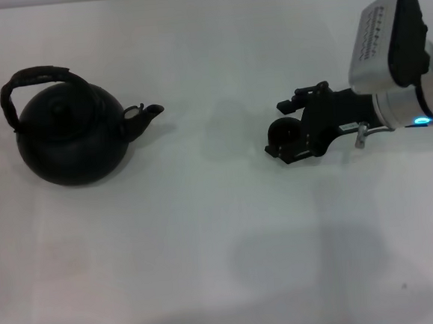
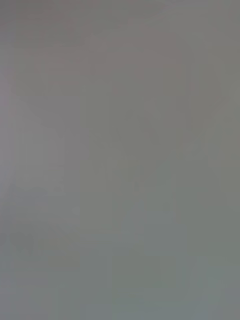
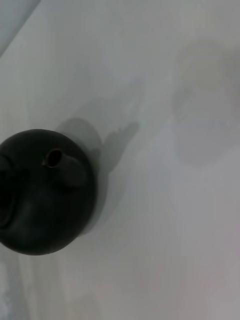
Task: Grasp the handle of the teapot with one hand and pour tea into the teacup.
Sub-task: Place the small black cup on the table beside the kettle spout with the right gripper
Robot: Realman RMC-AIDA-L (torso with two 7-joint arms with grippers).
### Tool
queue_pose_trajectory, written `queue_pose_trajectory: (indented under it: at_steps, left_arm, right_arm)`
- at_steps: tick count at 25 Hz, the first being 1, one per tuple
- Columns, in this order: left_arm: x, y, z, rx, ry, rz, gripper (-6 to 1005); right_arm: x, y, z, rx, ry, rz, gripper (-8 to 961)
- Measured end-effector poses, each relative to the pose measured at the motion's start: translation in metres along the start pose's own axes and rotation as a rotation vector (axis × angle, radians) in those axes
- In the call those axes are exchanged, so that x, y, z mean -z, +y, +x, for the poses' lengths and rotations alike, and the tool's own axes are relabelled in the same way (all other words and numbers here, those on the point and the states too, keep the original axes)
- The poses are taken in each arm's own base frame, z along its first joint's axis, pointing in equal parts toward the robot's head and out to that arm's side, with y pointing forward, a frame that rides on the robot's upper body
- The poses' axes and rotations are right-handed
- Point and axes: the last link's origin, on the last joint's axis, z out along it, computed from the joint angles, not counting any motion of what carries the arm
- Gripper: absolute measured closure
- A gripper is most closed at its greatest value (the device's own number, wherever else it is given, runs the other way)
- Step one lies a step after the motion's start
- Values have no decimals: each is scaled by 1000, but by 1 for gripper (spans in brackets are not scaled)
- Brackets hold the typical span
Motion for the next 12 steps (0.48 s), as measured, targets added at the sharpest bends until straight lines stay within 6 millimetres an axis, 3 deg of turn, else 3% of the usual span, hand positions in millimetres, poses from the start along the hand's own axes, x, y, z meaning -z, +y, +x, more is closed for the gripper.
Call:
queue_pose_trajectory:
  at_steps: [6, 12]
  left_arm:
    - [4, 3, 1, 1, 11, -21, 258]
    - [10, 15, 3, 2, 31, -96, 259]
  right_arm:
    - [15, -4, -7, -28, -64, -16, 108]
    - [44, -15, -11, -70, -173, -7, 107]
